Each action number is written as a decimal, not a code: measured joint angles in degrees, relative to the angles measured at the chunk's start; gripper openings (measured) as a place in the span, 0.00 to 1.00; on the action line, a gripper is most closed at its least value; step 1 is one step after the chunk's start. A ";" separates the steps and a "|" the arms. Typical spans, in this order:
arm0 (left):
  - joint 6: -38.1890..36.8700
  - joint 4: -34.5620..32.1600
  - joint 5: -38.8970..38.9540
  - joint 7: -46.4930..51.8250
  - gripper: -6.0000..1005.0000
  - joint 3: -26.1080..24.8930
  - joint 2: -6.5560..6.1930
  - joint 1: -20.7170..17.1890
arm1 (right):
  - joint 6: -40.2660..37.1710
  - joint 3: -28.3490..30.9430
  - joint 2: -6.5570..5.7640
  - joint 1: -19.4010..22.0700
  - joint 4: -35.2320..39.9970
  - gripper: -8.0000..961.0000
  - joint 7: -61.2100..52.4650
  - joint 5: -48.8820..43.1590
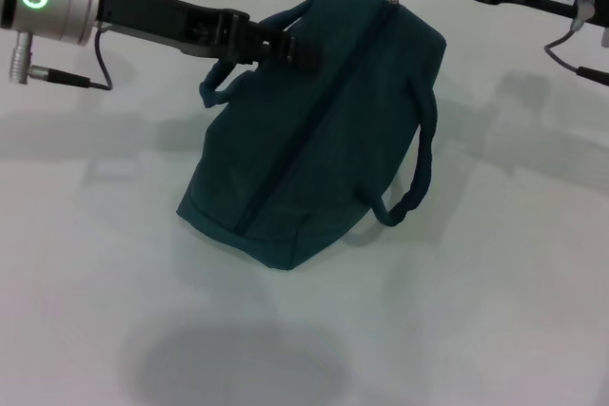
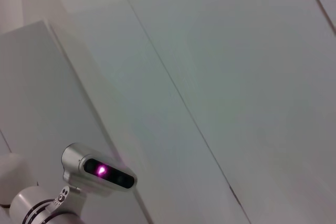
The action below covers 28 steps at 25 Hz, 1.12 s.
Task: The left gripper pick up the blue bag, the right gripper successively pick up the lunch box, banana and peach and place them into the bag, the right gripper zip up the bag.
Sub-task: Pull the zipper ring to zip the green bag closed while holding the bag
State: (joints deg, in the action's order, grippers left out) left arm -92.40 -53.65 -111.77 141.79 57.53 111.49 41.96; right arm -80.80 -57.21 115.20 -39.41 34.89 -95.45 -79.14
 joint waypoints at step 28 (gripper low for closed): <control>-1.15 4.29 7.05 -5.95 0.06 -2.16 3.55 -2.60 | -2.52 0.56 -0.01 2.51 -4.20 0.05 0.61 4.50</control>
State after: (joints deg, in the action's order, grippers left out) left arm -93.56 -49.36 -104.72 135.83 55.37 115.04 39.36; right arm -83.32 -56.65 115.18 -36.90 30.69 -94.83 -74.64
